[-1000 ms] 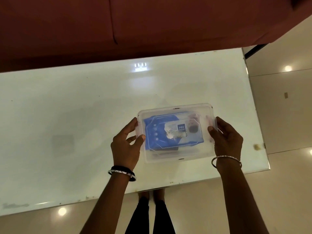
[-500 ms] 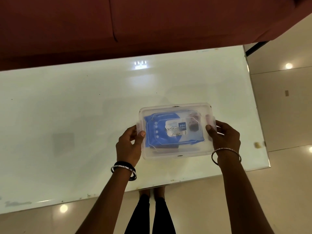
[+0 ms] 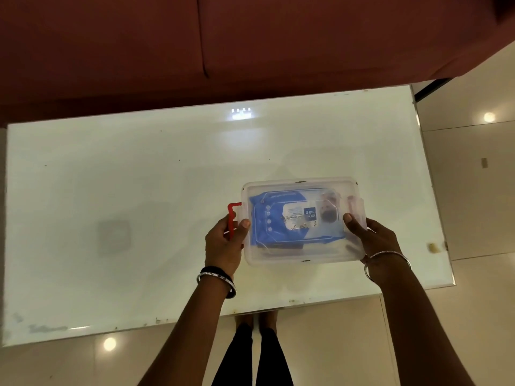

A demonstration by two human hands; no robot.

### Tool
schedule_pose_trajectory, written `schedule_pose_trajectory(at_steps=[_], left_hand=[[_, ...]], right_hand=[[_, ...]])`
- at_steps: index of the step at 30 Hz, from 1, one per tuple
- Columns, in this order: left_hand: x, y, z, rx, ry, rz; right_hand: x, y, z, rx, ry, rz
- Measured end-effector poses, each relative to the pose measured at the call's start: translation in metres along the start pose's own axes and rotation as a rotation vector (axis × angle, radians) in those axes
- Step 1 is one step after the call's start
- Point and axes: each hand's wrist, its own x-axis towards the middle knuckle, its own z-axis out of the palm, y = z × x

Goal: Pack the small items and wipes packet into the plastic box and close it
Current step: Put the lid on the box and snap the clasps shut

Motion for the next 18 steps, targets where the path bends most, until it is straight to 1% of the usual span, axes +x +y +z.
schedule_pose_trajectory(at_steps=[4, 6, 11, 14, 18], left_hand=[[-0.005, -0.008, 0.009, 0.274, 0.211, 0.24], [-0.009, -0.006, 0.013, 0.344, 0.279, 0.313], [-0.011, -0.005, 0.017, 0.501, 0.362, 0.314], [-0.015, 0.0, 0.021, 0.562, 0.373, 0.3], [-0.023, 0.005, 0.031, 0.746, 0.368, 0.265]], right_hand=[[-0.008, 0.006, 0.005, 0.088, 0.0, -0.004], [-0.008, 0.007, 0.005, 0.101, 0.001, -0.008], [-0.005, 0.007, 0.003, 0.072, -0.027, -0.004], [-0.002, 0.006, -0.001, 0.032, -0.081, 0.011], [0.001, 0.003, -0.003, 0.018, -0.122, 0.005]])
